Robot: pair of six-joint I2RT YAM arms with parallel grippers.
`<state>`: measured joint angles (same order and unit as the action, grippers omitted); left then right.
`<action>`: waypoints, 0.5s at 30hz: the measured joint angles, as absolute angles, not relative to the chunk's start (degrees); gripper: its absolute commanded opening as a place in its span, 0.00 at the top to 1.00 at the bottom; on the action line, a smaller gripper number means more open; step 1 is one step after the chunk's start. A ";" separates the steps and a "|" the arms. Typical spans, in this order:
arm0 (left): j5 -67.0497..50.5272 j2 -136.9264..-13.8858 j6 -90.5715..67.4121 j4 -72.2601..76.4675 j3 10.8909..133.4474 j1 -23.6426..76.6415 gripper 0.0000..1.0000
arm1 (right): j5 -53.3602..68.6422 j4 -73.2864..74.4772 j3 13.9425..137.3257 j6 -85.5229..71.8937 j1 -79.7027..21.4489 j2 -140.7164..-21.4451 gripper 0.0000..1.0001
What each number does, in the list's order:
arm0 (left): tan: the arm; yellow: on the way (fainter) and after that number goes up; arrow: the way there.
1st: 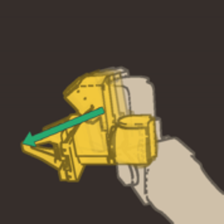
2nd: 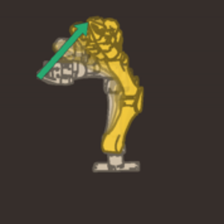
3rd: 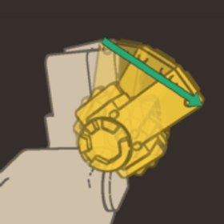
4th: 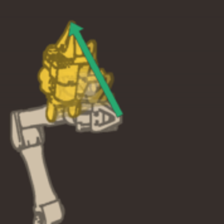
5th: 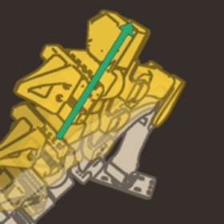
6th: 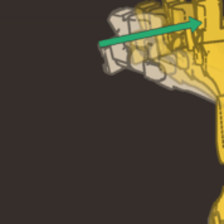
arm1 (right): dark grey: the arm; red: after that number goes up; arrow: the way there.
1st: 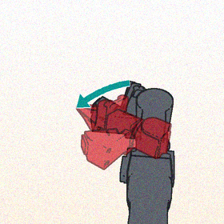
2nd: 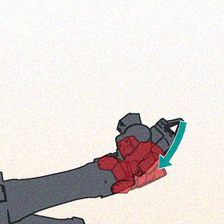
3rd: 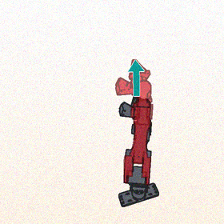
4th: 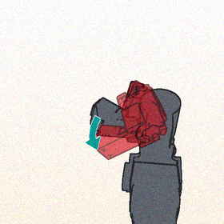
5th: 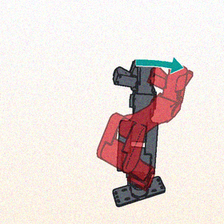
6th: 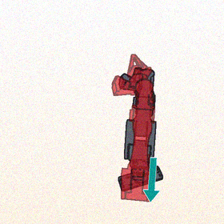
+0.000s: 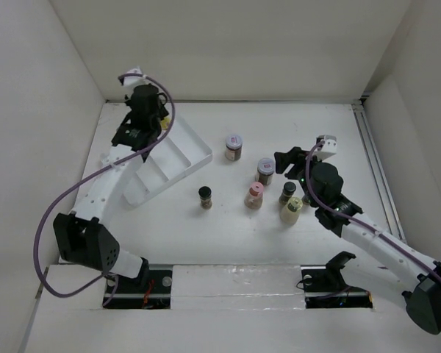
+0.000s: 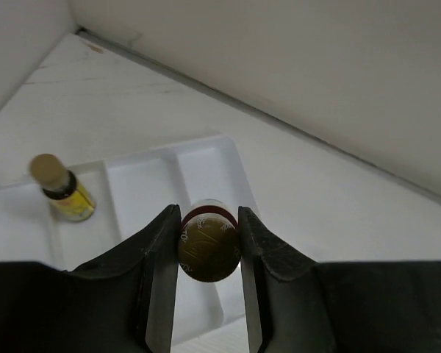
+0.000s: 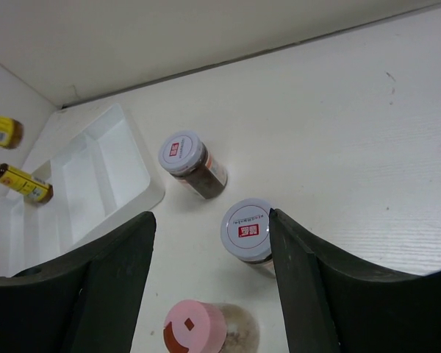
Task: Organize the condiment bottles
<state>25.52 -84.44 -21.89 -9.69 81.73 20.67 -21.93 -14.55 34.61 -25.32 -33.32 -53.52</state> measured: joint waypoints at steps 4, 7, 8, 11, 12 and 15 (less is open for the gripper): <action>25.89 -80.16 -22.57 -8.93 77.21 11.38 0.88 | -21.56 -14.55 34.61 -25.32 -33.34 -54.52 0.31; 25.26 -79.64 -23.09 -9.15 72.38 6.15 0.88 | -21.39 -14.57 34.61 -25.32 -33.39 -54.37 0.31; 25.21 -79.85 -23.18 -9.74 71.00 4.97 0.88 | -21.39 -14.57 34.61 -25.32 -33.39 -54.33 0.31; 25.26 -80.77 -23.24 -12.29 68.86 3.90 0.88 | -21.17 -14.57 34.61 -25.32 -33.39 -54.33 0.31; 25.21 -80.99 -23.27 -12.73 68.62 4.05 0.88 | -20.99 -14.57 34.61 -25.32 -33.39 -54.33 0.31; 25.82 -81.54 -23.18 -12.60 68.23 4.54 0.88 | -20.99 -14.57 34.61 -25.32 -33.39 -54.33 0.31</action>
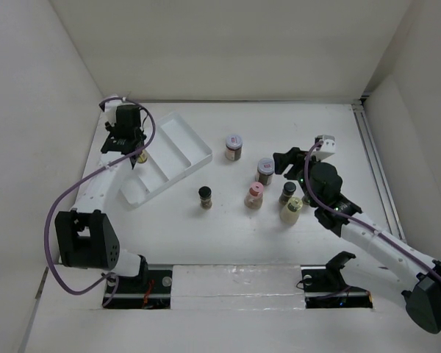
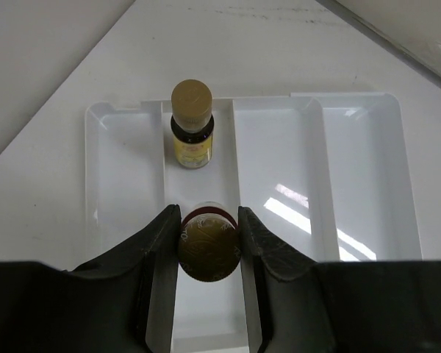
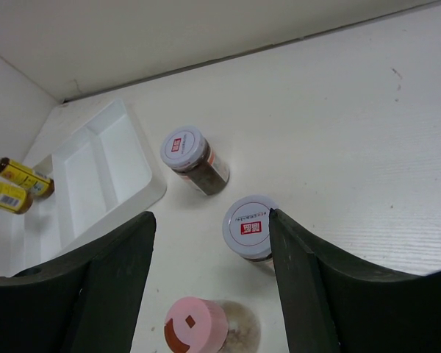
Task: Organize the condiment bottles
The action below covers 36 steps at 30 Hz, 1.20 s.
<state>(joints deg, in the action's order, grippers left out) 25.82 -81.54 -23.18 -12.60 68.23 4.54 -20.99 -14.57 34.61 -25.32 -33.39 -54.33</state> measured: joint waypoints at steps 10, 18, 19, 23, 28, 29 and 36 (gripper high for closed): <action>26.83 -89.78 -22.79 -9.23 68.23 4.67 0.89 | -20.75 -14.57 34.61 -25.32 -33.39 -54.35 0.31; 27.33 -91.13 -22.24 -7.94 67.83 4.67 0.83 | -20.60 -14.57 34.61 -25.32 -33.39 -55.20 0.31; 27.40 -91.15 -22.13 -7.75 67.83 4.67 0.77 | -20.56 -14.55 34.61 -25.32 -33.39 -55.22 0.31; 27.57 -91.59 -22.06 -7.03 67.83 4.67 0.64 | -20.56 -14.57 34.63 -25.32 -33.39 -55.24 0.31; 27.94 -91.61 -21.93 -5.74 67.83 4.67 0.40 | -20.58 -14.57 34.63 -25.30 -33.39 -55.22 0.30; 27.81 -91.53 -21.93 -5.74 67.83 4.67 0.40 | -20.58 -14.57 34.63 -25.30 -33.39 -55.22 0.30; 27.29 -85.03 -20.62 -7.20 68.07 9.10 0.40 | -20.60 -14.57 34.63 -25.28 -33.39 -55.22 0.41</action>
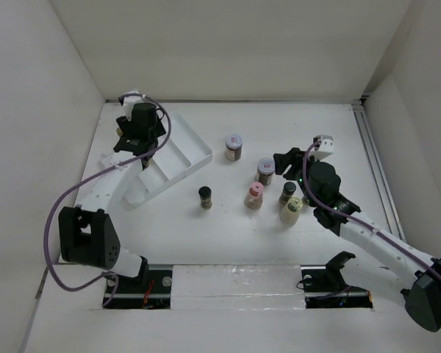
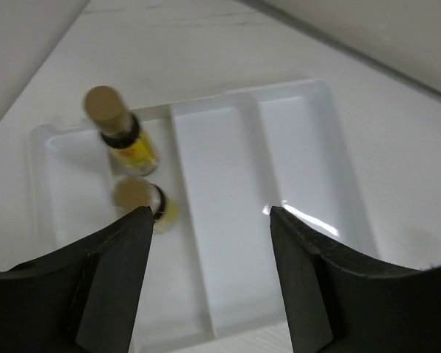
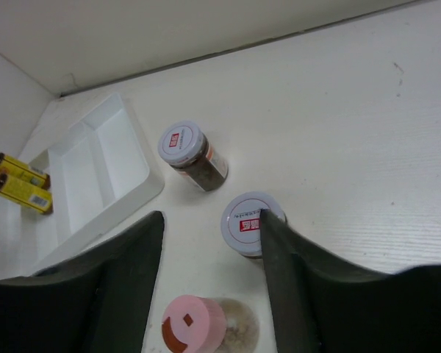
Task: Organize the condiment bottles
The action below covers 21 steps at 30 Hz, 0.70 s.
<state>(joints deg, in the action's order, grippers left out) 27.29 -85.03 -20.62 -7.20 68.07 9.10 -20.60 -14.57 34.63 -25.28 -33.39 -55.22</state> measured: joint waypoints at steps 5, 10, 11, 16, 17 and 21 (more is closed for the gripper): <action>26.61 -79.33 -19.49 -9.50 73.14 24.97 0.39 | -20.93 -14.59 34.63 -24.97 -33.39 -55.24 0.79; 25.52 -76.71 -23.16 -13.76 70.96 40.69 0.35 | -21.21 -14.57 34.70 -25.15 -33.39 -55.70 0.47; 25.30 -76.07 -24.62 -15.16 69.06 42.68 0.35 | -21.21 -14.57 34.70 -25.10 -33.39 -55.92 0.38; 25.15 -75.20 -31.48 -22.28 61.01 47.24 0.33 | -21.10 -14.57 34.87 -24.84 -33.39 -57.74 0.33; 25.08 -75.22 -32.60 -23.51 60.03 47.88 0.33 | -21.10 -14.55 34.87 -24.86 -33.39 -58.15 0.33; 26.11 -75.35 -36.62 -26.11 58.33 50.04 0.37 | -21.04 -14.48 34.87 -24.86 -33.39 -58.89 0.33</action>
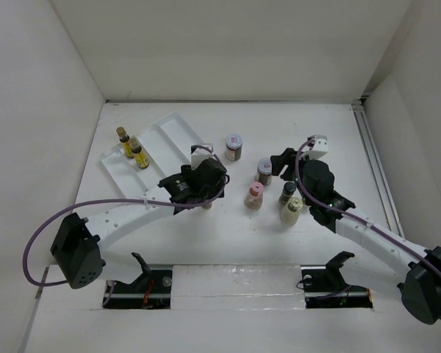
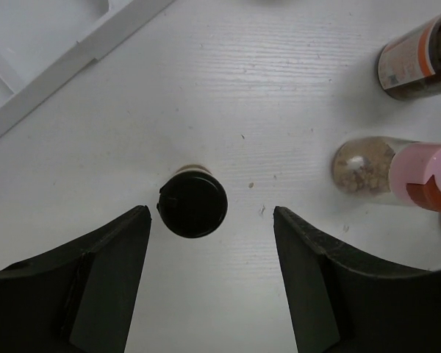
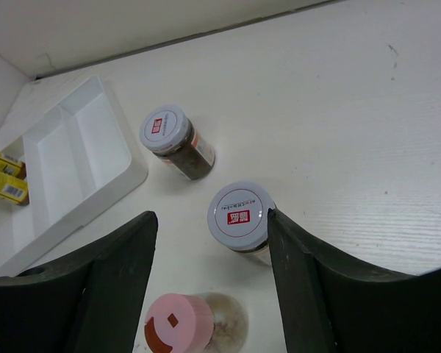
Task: Organize the condiment bottles
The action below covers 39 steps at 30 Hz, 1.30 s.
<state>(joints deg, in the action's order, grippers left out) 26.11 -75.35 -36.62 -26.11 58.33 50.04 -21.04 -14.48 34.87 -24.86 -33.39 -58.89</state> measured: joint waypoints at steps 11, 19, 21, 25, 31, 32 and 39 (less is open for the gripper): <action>30.74 -80.84 -40.82 -23.88 53.25 50.81 0.51 | -20.95 -14.52 34.89 -24.80 -33.39 -59.00 0.33; 33.54 -82.46 -40.60 -17.93 52.90 50.81 0.74 | -20.29 -14.50 34.89 -24.77 -33.39 -58.98 0.33; 34.33 -82.46 -40.60 -17.04 52.90 50.81 0.76 | -20.12 -14.52 34.89 -24.77 -33.39 -58.98 0.33; 35.16 -82.11 -40.66 -16.32 52.90 49.04 0.76 | -19.86 -14.50 35.05 -24.77 -33.39 -58.98 0.33; 35.53 -73.21 -39.86 -13.72 52.86 37.06 0.76 | -19.25 -14.55 35.22 -24.64 -33.39 -58.98 0.33; 35.24 -70.78 -39.79 -12.40 52.71 34.06 0.76 | -19.07 -14.55 35.22 -24.64 -33.45 -58.98 0.33; 37.43 -63.59 -41.39 -8.29 50.48 22.52 0.69 | -18.70 -14.55 35.22 -24.62 -33.52 -58.98 0.33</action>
<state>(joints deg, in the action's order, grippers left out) 37.43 -63.59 -41.39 -8.29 50.48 22.52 -18.70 -14.55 35.22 -24.62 -33.52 -58.98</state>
